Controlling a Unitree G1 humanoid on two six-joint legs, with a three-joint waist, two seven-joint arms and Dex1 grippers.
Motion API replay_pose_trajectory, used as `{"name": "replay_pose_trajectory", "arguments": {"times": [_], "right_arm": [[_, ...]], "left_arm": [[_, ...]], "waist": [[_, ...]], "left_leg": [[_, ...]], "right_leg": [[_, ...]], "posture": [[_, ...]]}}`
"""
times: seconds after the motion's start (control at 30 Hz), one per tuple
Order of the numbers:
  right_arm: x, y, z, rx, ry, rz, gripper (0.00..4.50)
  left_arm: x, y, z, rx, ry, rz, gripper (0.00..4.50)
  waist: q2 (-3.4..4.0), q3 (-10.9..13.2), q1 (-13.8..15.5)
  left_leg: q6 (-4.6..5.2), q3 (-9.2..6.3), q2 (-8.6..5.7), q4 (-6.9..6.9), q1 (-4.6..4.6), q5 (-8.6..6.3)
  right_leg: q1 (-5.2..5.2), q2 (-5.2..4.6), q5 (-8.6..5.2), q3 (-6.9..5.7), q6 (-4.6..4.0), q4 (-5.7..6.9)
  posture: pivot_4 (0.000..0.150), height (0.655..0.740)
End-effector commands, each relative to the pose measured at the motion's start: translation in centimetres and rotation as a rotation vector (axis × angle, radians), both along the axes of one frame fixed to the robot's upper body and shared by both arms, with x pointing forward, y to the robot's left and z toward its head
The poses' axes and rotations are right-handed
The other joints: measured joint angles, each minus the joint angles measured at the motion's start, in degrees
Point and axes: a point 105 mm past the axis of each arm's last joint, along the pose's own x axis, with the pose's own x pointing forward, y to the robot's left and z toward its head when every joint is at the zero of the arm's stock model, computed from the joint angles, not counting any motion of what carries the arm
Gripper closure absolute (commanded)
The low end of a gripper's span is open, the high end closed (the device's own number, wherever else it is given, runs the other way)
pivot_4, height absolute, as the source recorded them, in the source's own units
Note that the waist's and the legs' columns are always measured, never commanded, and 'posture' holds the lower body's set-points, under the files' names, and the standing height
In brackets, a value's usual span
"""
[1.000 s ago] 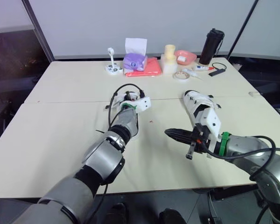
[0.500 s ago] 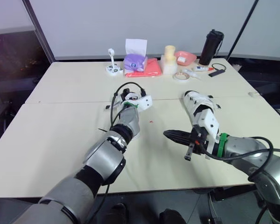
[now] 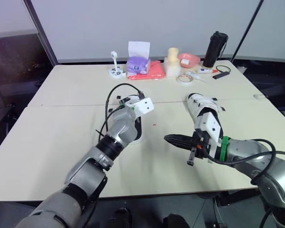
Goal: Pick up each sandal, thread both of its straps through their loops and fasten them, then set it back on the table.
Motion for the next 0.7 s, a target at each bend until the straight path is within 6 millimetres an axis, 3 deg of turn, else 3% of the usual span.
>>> {"name": "replay_pose_trajectory", "arguments": {"times": [0.03, 0.13, 0.37, 0.53, 0.7], "right_arm": [[0.0, 0.1, 0.9, -0.004, -0.053, 0.018, 4.50], [0.1, 0.2, 0.9, -0.006, -0.056, 0.021, 4.50], [0.2, 0.3, 0.8, -0.010, -0.059, 0.024, 4.50], [0.3, 0.2, 0.8, -0.013, -0.064, 0.024, 4.50], [0.4, 0.2, 0.8, -0.014, -0.065, 0.027, 4.50]], "left_arm": [[-3.2, -1.5, -3.1, -0.043, 0.255, -0.122, 0.04], [-3.9, -0.9, -2.5, -0.063, 0.283, -0.155, 0.04], [-5.3, 0.3, 0.3, -0.318, 0.386, -0.212, 0.04], [-5.7, 1.1, 4.3, -0.605, 0.352, -0.241, 0.04], [-7.4, 1.1, 8.1, -0.877, 0.259, -0.414, 0.04]], "waist": [[0.04, 0.0, 0.0], [0.04, 0.0, 0.0], [0.03, 0.0, 0.0], [-0.01, 0.1, -0.2], [0.02, 0.1, -0.9]], "left_leg": [[0.00, 0.00, 0.00, 0.00, 0.01, 0.00], [0.01, -0.02, 0.01, 0.00, 0.01, -0.01], [0.02, -0.06, 0.02, -0.01, -0.04, -0.01], [0.02, -0.09, 0.03, 0.01, -0.15, -0.01], [0.02, -0.09, 0.04, -0.04, -0.16, 0.00]], "right_leg": [[0.01, 0.00, 0.00, 0.00, 0.00, 0.00], [0.00, 0.00, 0.00, 0.00, 0.00, -0.01], [-0.06, 0.00, -0.01, 0.00, -0.01, -0.01], [-0.19, 0.00, 0.00, 0.00, -0.02, 0.02], [-0.26, 0.00, 0.00, 0.03, -0.03, 0.03]], "posture": [[0.150, 0.7400], [0.150, 0.7400], [0.150, 0.7400], [0.150, 0.7400], [0.150, 0.7400]]}}
